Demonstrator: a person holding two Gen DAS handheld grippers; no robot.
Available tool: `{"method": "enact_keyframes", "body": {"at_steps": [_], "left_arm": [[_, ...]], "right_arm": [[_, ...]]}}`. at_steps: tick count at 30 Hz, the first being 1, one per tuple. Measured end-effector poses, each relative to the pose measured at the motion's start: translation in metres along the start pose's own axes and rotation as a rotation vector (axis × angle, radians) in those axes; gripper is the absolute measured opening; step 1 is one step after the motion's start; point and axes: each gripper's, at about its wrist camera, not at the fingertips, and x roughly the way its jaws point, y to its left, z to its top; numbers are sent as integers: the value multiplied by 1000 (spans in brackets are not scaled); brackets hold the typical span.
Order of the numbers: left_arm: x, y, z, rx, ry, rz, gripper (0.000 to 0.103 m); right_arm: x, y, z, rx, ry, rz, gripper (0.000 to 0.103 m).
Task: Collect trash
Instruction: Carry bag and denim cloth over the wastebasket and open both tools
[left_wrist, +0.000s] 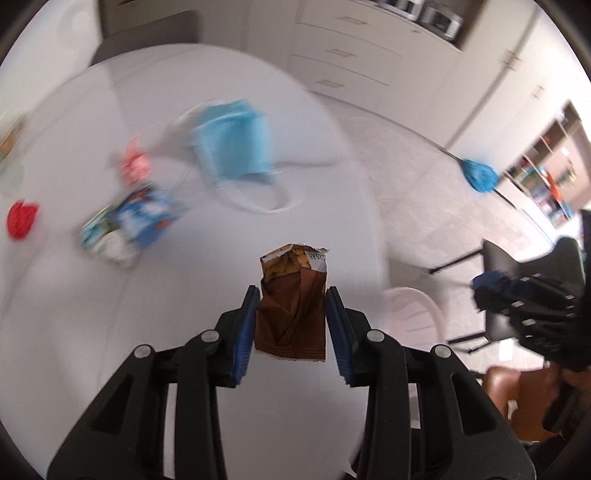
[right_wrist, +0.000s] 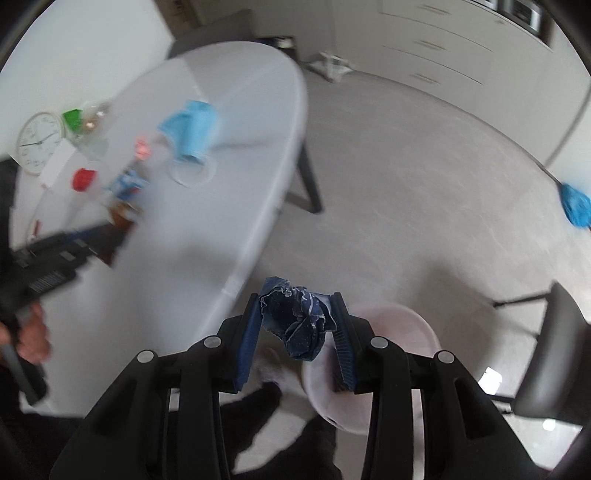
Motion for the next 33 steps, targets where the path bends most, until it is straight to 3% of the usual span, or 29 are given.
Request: {"method": "enact_keyframes", "body": {"at_steps": [6, 8, 10, 12, 18, 25, 26, 28, 29, 30, 33], "left_arm": [[4, -75, 6, 163, 23, -75, 36], [9, -100, 6, 221, 39, -93, 36], [11, -119, 3, 260, 53, -107, 36], [14, -135, 1, 294, 64, -119, 36], [22, -175, 0, 366, 85, -161, 36], [21, -210, -9, 451, 90, -198, 36], [20, -213, -10, 460, 88, -195, 43], [19, -217, -12, 480, 88, -185, 64], [18, -218, -13, 488, 82, -172, 81], [15, -219, -13, 497, 77, -165, 89], [9, -222, -16, 524, 74, -179, 95]], "right_arm": [[13, -49, -44, 88, 89, -42, 43], [20, -60, -53, 108, 126, -38, 52], [19, -67, -58, 131, 121, -65, 77], [15, -75, -60, 159, 112, -79, 87], [-1, -103, -68, 210, 90, -120, 95], [-9, -137, -79, 297, 81, -127, 96], [-9, -139, -80, 301, 80, -131, 96], [-11, -143, -82, 309, 78, -140, 96], [-11, -145, -83, 312, 77, -143, 96], [-11, -147, -83, 315, 77, -146, 97], [-12, -150, -83, 322, 76, -153, 99]]}}
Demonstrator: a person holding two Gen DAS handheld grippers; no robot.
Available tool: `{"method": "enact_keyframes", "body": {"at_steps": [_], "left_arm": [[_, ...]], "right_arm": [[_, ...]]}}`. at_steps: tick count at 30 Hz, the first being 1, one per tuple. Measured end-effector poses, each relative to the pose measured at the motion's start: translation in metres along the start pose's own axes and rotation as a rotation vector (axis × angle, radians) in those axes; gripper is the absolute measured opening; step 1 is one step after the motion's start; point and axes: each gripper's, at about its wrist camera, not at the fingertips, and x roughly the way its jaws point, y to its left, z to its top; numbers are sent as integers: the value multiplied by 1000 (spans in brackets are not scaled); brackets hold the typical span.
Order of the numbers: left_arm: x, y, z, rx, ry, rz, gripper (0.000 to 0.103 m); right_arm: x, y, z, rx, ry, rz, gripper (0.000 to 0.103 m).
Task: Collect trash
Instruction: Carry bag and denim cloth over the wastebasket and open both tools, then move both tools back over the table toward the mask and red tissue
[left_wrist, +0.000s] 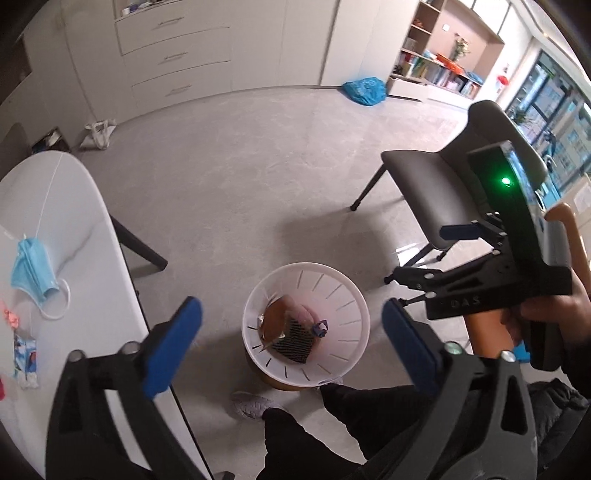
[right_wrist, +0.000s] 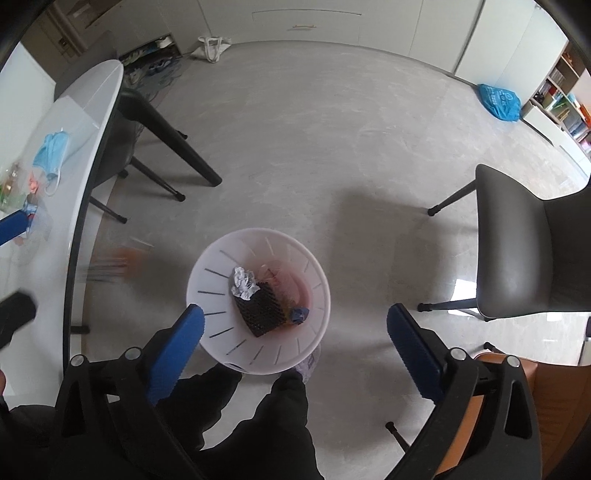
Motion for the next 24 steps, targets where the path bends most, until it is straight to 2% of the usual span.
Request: {"method": "enact_keyframes", "body": {"at_steps": [6, 24], "left_arm": [[2, 0, 2, 9, 20, 24, 95], [-13, 26, -7, -66, -7, 44, 95]], "right_arm": [[0, 7, 3, -8, 5, 1, 99], [-2, 37, 12, -74, -1, 13, 99]]}}
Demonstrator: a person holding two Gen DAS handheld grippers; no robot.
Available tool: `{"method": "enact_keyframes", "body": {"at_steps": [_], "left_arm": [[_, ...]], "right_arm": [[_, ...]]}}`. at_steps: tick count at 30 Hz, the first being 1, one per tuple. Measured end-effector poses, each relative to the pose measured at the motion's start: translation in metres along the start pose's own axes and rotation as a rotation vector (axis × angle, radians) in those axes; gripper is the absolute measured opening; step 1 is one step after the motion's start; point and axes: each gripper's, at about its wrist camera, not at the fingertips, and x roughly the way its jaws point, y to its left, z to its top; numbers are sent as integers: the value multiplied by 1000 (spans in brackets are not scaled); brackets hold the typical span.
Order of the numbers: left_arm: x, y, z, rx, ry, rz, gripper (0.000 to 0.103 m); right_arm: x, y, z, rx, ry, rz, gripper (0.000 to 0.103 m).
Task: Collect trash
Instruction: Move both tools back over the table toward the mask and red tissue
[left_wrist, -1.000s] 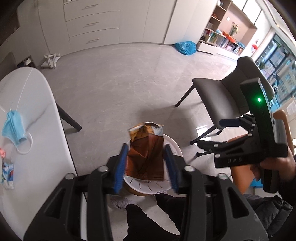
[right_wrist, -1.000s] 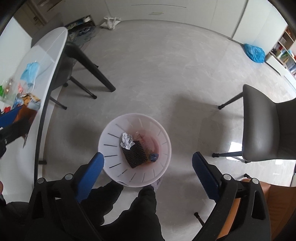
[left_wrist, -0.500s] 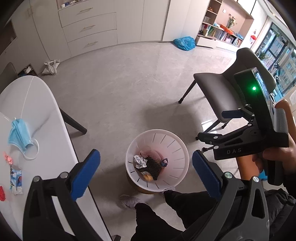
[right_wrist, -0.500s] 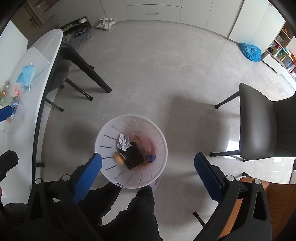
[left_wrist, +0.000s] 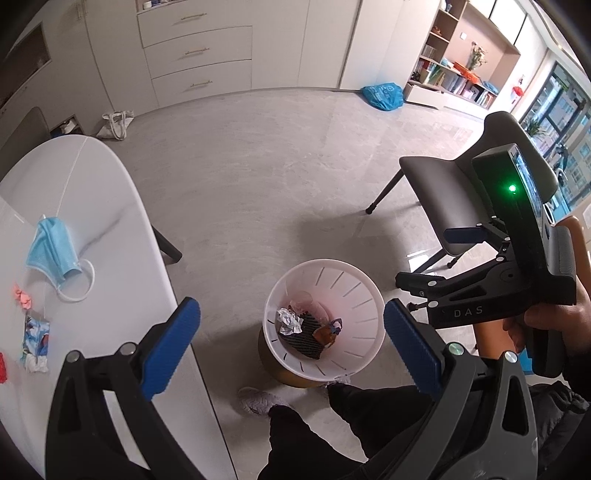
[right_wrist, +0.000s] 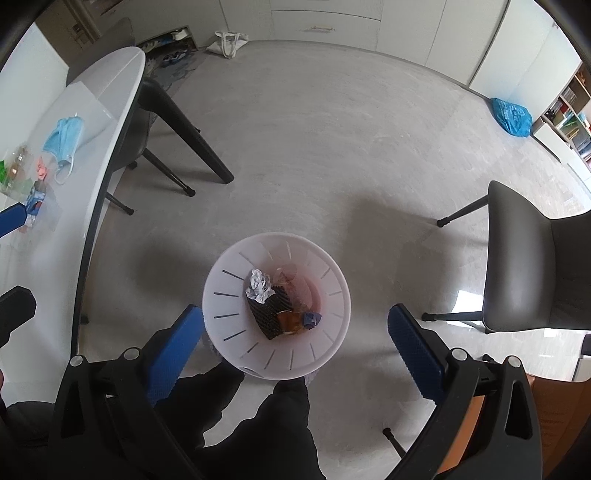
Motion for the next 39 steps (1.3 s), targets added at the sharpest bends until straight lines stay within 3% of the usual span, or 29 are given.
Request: {"method": "enact_keyframes", "body": {"at_steps": [5, 14, 26, 39], "left_arm": [[-6, 13, -4, -46, -18, 21, 95], [-32, 80, -34, -273, -75, 105, 95], [-74, 176, -109, -527, -93, 258, 95], [-97, 286, -171, -721, -95, 370, 95]], "right_arm": [[-5, 14, 3, -28, -14, 12, 99], [-14, 76, 21, -159, -49, 68, 99], [-12, 212, 55, -417, -64, 176, 99], [-2, 318, 109, -507, -114, 215, 99]]}}
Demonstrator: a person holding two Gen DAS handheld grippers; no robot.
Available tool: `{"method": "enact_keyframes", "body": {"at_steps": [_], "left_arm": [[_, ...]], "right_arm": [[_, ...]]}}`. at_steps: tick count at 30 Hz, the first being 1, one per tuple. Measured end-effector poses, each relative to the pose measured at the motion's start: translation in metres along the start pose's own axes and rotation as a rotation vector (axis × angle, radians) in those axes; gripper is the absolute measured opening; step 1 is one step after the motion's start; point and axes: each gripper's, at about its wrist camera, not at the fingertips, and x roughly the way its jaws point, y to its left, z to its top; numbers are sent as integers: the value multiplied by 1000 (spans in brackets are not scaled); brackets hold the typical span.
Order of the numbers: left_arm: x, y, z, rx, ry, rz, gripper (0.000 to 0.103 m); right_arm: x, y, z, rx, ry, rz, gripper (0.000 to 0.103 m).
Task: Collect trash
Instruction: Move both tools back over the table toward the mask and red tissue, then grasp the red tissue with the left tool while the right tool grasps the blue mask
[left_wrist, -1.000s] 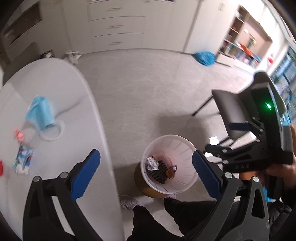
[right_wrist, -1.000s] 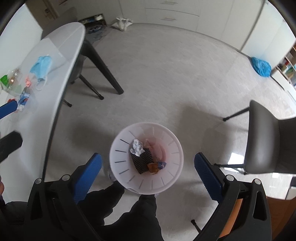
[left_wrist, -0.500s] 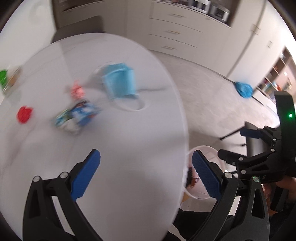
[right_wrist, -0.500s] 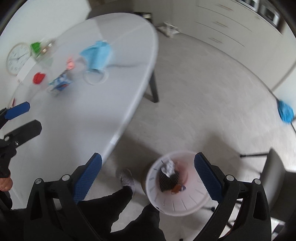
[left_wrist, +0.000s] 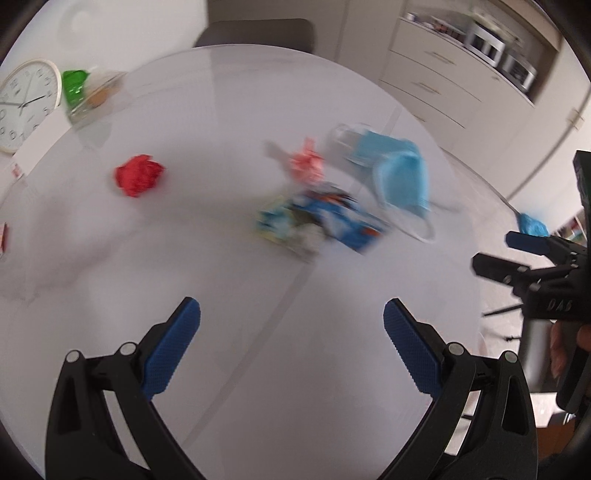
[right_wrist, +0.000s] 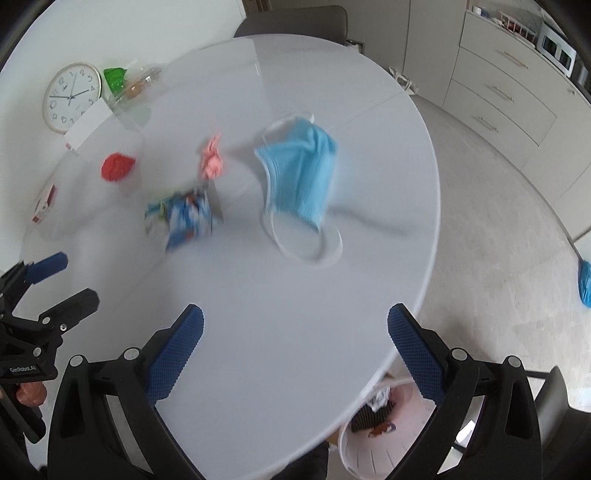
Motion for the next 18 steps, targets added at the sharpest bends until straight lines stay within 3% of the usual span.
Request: {"method": "enact_keyframes", "body": {"at_steps": [8, 13, 18], "left_arm": [[33, 74, 42, -85, -28, 69, 95], [65, 120, 79, -158, -46, 126, 95], [96, 147, 108, -192, -44, 119, 95]], "right_arm": [[38, -3, 63, 47, -9, -23, 99], [63, -15, 86, 99, 0, -30, 99], [86, -20, 100, 139, 22, -10, 99]]}}
